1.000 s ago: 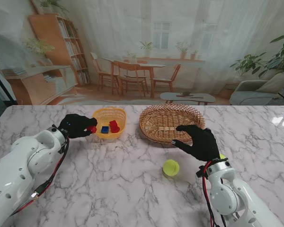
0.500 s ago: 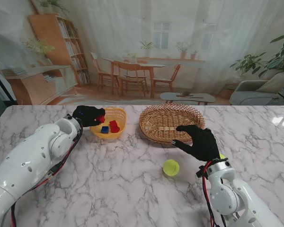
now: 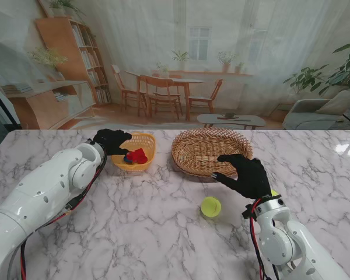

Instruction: Sort the blocks and the balls into two baskets

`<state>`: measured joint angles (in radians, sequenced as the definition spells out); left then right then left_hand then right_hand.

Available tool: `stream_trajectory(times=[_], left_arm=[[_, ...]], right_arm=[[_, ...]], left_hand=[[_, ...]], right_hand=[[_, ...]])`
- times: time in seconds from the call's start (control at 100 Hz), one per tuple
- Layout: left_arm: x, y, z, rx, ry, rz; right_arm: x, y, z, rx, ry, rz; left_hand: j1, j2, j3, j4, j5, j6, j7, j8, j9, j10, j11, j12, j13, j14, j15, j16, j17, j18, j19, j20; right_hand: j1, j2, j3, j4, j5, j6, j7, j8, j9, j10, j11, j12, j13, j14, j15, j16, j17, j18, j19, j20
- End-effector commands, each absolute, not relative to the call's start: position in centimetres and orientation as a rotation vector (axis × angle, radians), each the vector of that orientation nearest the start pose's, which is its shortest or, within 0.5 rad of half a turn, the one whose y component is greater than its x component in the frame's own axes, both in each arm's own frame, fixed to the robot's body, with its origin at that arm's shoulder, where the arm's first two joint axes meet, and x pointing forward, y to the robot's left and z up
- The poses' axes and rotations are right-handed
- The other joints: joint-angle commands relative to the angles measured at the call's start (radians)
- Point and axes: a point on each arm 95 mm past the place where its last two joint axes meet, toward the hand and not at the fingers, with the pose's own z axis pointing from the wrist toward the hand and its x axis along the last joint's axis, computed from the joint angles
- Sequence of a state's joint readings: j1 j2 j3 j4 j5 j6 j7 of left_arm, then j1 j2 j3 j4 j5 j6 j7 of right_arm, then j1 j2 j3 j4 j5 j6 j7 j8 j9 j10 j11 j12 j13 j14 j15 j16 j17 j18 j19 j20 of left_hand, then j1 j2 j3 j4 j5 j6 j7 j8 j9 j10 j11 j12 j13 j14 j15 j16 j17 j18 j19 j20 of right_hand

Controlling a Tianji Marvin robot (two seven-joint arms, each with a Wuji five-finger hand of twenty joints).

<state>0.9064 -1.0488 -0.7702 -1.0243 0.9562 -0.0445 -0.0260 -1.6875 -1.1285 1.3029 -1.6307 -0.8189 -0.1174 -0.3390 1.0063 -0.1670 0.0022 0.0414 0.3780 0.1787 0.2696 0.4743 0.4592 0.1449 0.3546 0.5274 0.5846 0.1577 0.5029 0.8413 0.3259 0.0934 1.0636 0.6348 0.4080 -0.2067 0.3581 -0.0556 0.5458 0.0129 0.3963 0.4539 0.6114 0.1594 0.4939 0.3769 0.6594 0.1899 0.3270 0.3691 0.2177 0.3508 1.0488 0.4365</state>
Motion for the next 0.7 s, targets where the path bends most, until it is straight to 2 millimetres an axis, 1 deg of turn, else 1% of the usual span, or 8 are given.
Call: stream_trajectory(times=[0.0, 0.09, 0.14, 0.26, 0.44, 0.52, 0.61, 0.69], left_arm=[[54.8, 3.4, -30.1, -0.992, 1.753, -1.130], [54.5, 3.5, -29.6, -0.944, 1.760, -1.121], [54.2, 3.5, -29.2, -0.922, 1.755, -1.132], [53.4, 3.3, -27.8, -0.891, 1.726, -1.202], [51.3, 2.6, -25.3, -0.818, 1.662, -1.336], [50.3, 2.1, -24.6, -0.790, 1.610, -1.419], [49.3, 1.4, -24.0, -0.788, 1.574, -1.494], [48.5, 1.0, -23.5, -0.763, 1.570, -1.525]], right_arm=[[37.3, -2.0, -31.6, 1.242, 1.098, 1.779], [37.3, -2.0, -31.6, 1.241, 1.098, 1.778], [37.3, -1.9, -31.6, 1.243, 1.098, 1.777], [37.3, -2.0, -31.6, 1.242, 1.102, 1.775], [37.2, -2.1, -31.6, 1.241, 1.090, 1.779], [37.1, -2.2, -31.5, 1.240, 1.086, 1.780], [37.1, -2.2, -31.5, 1.240, 1.083, 1.782], [37.0, -2.3, -31.5, 1.239, 1.081, 1.783]], left_hand=[[-0.039, 0.025, -0.007, -0.015, -0.058, 0.024, -0.066, -0.028, -0.070, 0.030, -0.072, -0.074, -0.070, 0.035, -0.089, -0.079, -0.067, 0.034, -0.067, 0.016], [-0.097, 0.039, -0.012, -0.026, -0.053, 0.020, -0.098, -0.021, -0.117, 0.037, -0.141, -0.141, -0.152, 0.057, -0.197, -0.219, -0.163, 0.082, -0.200, -0.039], [-0.117, 0.061, -0.015, -0.030, -0.049, 0.020, -0.108, -0.017, -0.130, 0.041, -0.167, -0.164, -0.182, 0.059, -0.234, -0.267, -0.199, 0.099, -0.256, -0.070], [-0.143, 0.107, -0.020, -0.038, -0.056, 0.022, -0.131, -0.012, -0.126, 0.038, -0.193, -0.184, -0.254, 0.071, -0.289, -0.348, -0.263, 0.110, -0.359, -0.134], [-0.143, 0.123, -0.021, -0.041, -0.011, 0.003, -0.119, -0.003, -0.108, 0.043, -0.205, -0.187, -0.258, 0.076, -0.293, -0.366, -0.273, 0.126, -0.380, -0.149], [-0.144, 0.130, -0.021, -0.041, -0.011, -0.005, -0.120, -0.001, -0.103, 0.040, -0.210, -0.187, -0.244, 0.072, -0.287, -0.367, -0.261, 0.128, -0.373, -0.146], [-0.142, 0.132, -0.022, -0.041, 0.027, -0.012, -0.101, 0.011, -0.098, 0.044, -0.216, -0.187, -0.240, 0.073, -0.286, -0.369, -0.261, 0.135, -0.370, -0.144], [-0.102, 0.138, -0.022, -0.037, 0.042, -0.021, -0.032, 0.095, -0.086, 0.038, -0.226, -0.182, -0.234, 0.070, -0.289, -0.374, -0.256, 0.137, -0.369, -0.139]], right_hand=[[0.014, 0.032, -0.011, 0.023, 0.010, -0.016, -0.011, 0.019, 0.006, 0.005, -0.022, 0.006, -0.004, 0.008, 0.002, 0.006, -0.018, 0.023, -0.012, 0.012], [0.015, 0.032, -0.010, 0.023, 0.010, -0.016, -0.011, 0.019, 0.006, 0.005, -0.023, 0.006, -0.005, 0.007, 0.001, 0.006, -0.018, 0.023, -0.012, 0.012], [0.014, 0.032, -0.011, 0.023, 0.009, -0.016, -0.011, 0.019, 0.005, 0.006, -0.023, 0.006, -0.005, 0.008, 0.001, 0.006, -0.018, 0.023, -0.012, 0.012], [0.013, 0.032, -0.011, 0.023, 0.010, -0.016, -0.011, 0.019, 0.006, 0.004, -0.023, 0.006, -0.004, 0.007, 0.002, 0.006, -0.017, 0.023, -0.011, 0.012], [0.015, 0.031, -0.010, 0.023, 0.013, -0.015, -0.010, 0.019, 0.005, 0.006, -0.023, 0.006, -0.006, 0.008, 0.001, 0.005, -0.017, 0.024, -0.012, 0.012], [0.014, 0.032, -0.011, 0.023, 0.015, -0.016, -0.009, 0.019, 0.006, 0.006, -0.023, 0.006, -0.007, 0.008, 0.001, 0.005, -0.017, 0.023, -0.011, 0.012], [0.015, 0.031, -0.011, 0.023, 0.018, -0.015, -0.008, 0.019, 0.007, 0.006, -0.023, 0.006, -0.005, 0.009, 0.001, 0.006, -0.016, 0.022, -0.011, 0.012], [0.015, 0.031, -0.010, 0.023, 0.020, -0.014, -0.008, 0.019, 0.007, 0.006, -0.023, 0.006, -0.005, 0.008, 0.001, 0.005, -0.015, 0.023, -0.010, 0.013]])
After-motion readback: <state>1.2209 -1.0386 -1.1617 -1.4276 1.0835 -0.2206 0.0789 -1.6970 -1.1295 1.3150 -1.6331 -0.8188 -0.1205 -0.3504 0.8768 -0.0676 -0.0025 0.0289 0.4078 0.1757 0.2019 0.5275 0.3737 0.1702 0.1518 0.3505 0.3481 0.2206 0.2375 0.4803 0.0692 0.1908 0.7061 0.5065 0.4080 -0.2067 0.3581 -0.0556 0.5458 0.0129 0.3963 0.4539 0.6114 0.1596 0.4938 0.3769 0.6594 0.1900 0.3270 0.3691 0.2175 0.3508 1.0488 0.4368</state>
